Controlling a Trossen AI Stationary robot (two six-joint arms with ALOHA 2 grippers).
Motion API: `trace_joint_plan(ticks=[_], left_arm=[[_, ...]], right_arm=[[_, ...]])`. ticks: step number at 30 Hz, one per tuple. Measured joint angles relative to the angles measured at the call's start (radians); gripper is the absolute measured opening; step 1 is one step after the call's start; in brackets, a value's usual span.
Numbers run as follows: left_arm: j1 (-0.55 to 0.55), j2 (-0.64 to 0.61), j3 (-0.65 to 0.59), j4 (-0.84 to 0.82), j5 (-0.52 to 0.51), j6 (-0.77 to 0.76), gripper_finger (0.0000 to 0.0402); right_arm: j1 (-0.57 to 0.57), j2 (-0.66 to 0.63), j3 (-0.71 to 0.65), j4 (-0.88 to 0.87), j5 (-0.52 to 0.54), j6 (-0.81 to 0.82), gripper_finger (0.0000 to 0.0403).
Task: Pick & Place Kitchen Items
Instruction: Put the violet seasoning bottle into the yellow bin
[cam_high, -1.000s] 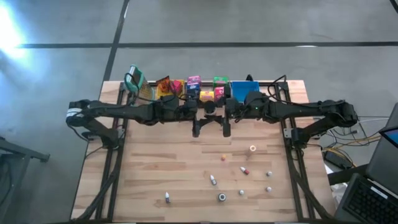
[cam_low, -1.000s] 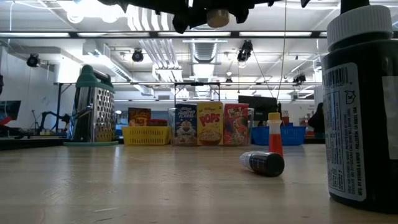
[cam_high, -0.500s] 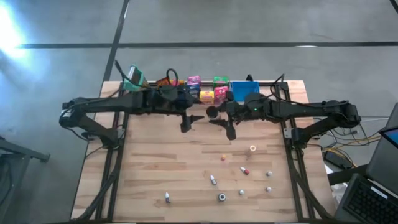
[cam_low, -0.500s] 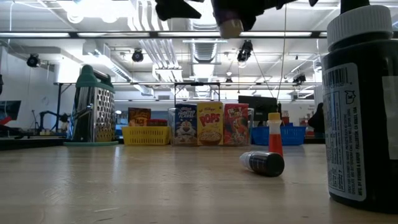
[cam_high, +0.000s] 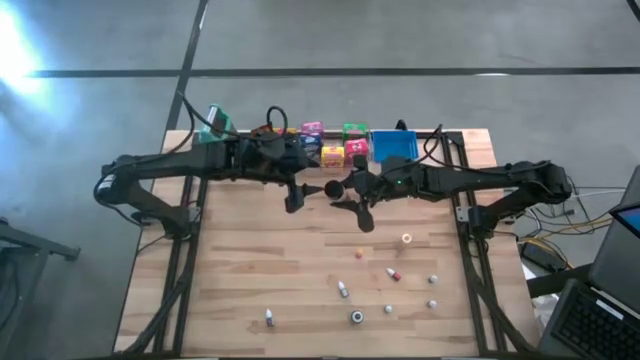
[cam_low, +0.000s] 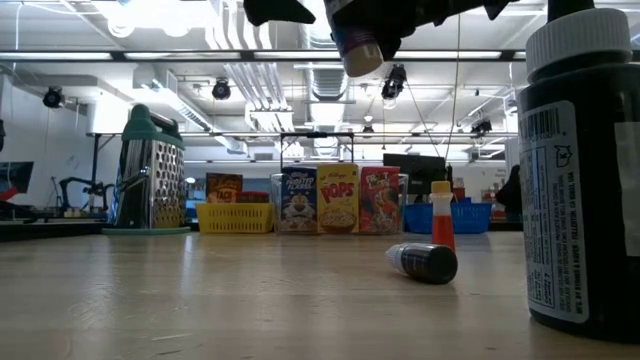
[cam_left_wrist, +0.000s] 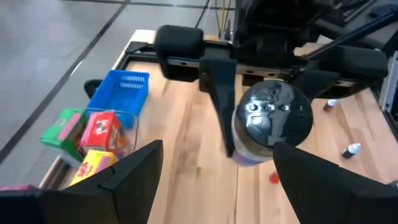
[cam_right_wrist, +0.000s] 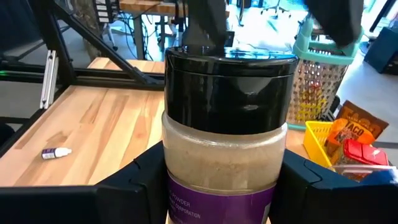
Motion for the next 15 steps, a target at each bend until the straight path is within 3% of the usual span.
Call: trace_joint_plan(ticks=[10,15], left_arm=[[0.005,0.027,-0.015,0.021,0.141,-0.014,0.0324],[0.004,0.048,-0.020,0.026,0.146,-0.006,0.0341]], right_arm=[[0.001,-0.005,0.000,0.010,0.003,-0.035,0.0183],[-0.001,-0.009,0.009,0.039,0.008,-0.039,0.0188]])
